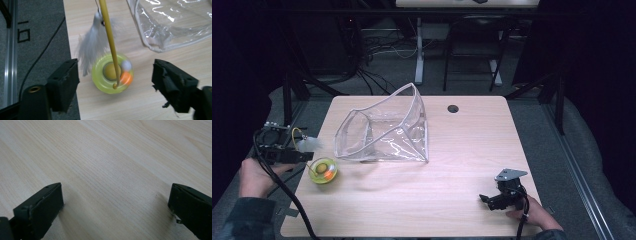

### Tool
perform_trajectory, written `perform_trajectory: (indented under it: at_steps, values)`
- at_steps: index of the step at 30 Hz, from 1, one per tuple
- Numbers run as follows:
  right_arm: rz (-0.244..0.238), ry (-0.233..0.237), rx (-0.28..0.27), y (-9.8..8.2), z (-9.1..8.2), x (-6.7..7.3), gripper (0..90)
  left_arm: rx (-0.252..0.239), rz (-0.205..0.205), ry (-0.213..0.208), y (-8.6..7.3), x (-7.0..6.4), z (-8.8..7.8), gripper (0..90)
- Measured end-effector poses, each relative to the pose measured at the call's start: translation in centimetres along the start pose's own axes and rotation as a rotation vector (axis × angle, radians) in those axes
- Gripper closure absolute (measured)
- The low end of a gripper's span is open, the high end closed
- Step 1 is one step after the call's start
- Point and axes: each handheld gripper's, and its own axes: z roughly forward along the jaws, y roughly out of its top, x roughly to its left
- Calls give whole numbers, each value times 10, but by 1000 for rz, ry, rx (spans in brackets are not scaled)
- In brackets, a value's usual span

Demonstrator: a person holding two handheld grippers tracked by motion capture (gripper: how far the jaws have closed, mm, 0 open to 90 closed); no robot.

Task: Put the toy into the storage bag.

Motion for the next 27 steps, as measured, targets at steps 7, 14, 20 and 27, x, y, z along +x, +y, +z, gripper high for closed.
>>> perform_trajectory:
  at_steps: [7,14,20,27]
  values:
    - [2,0,3,0,0,0,0,-5,26,7,15,1,-13,469]
    - [2,0,3,0,0,0,0,12,51,17,22,0,-19,608]
    - [3,0,2,0,0,0,0,23,68,23,23,0,-20,724]
    - [3,0,1,0,0,0,0,28,70,22,23,0,-19,831]
